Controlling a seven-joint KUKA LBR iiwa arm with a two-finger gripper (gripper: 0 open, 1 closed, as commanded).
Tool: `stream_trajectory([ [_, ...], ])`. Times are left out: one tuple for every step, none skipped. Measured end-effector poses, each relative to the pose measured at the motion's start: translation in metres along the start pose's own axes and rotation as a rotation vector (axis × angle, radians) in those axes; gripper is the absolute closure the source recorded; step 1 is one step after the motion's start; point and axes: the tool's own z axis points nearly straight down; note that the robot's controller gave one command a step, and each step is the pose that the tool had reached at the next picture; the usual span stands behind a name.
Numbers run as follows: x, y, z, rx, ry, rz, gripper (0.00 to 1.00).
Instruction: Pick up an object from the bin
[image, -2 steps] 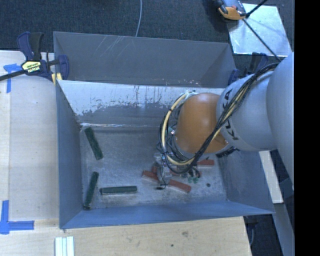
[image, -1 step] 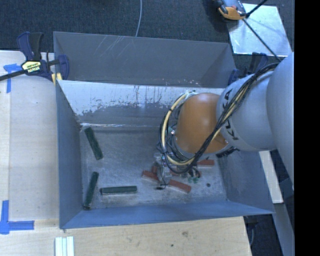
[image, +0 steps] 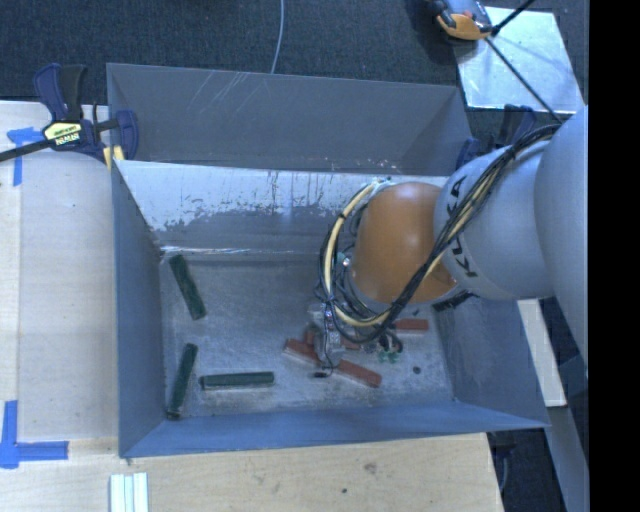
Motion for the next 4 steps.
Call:
stream_trajectory([
  [-0.0088,-0.0004,0.0002,0.001,0.002,-0.001,1.00],
  [-0.0121,-0.0051,0.0002,0.002,-0.005,-0.028,0.00],
  [-0.0116,-0.0054,-0.0011,0.002,0.000,-0.027,1.00],
  [-0.0118,-0.0055,0.0004,0.002,-0.004,-0.026,0.00],
])
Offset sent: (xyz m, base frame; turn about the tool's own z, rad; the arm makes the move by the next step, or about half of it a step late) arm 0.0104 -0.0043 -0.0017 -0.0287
